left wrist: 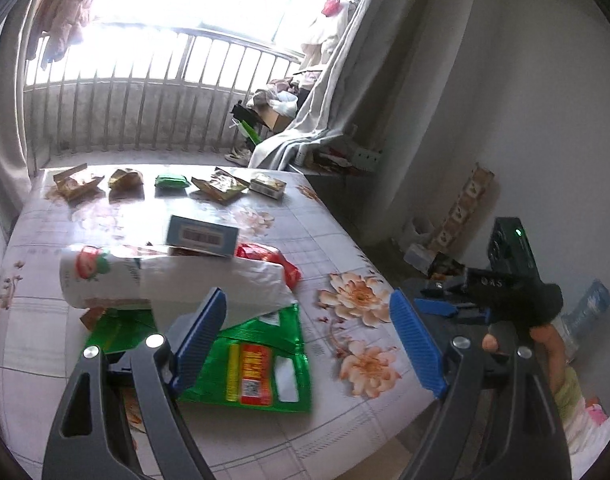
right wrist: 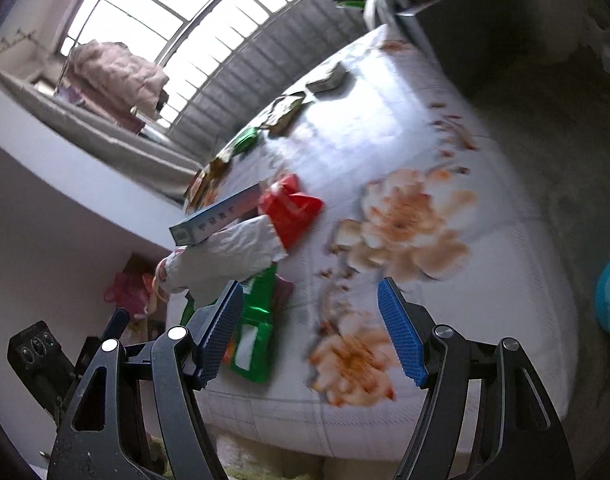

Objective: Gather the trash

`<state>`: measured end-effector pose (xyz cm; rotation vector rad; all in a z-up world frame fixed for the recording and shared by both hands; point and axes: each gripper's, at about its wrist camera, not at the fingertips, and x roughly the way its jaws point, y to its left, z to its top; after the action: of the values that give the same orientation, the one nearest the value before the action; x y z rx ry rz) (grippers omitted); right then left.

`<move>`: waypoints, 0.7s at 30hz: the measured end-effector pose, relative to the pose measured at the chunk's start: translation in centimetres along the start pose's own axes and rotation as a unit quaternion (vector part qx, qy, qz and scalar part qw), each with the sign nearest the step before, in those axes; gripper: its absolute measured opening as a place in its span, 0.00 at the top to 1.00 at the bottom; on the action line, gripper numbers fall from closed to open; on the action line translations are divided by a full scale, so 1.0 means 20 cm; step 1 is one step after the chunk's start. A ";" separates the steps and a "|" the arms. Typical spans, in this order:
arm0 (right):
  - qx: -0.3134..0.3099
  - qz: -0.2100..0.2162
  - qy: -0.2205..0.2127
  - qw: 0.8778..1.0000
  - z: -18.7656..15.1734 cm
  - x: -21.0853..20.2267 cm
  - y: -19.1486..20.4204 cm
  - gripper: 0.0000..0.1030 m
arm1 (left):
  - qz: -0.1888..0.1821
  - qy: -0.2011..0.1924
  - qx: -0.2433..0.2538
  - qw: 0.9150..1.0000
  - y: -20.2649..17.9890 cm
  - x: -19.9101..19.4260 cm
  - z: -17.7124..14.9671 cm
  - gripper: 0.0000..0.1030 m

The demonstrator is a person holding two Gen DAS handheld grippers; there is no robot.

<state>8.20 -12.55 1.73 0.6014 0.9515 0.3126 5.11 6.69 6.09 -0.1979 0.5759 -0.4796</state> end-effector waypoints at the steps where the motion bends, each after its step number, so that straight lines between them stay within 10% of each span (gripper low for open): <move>1: -0.005 0.001 0.004 1.000 0.01 0.03 0.02 0.36 | 0.003 -0.002 0.000 1.000 0.01 0.00 0.00 0.21; 21: -0.018 0.001 0.052 0.999 0.19 0.34 0.06 0.40 | 0.039 0.034 -0.151 0.987 0.46 0.28 -0.05 0.21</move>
<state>15.09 -9.41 -0.35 0.5580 1.0421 0.3652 12.06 11.89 -0.18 -0.4471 0.7204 -0.3226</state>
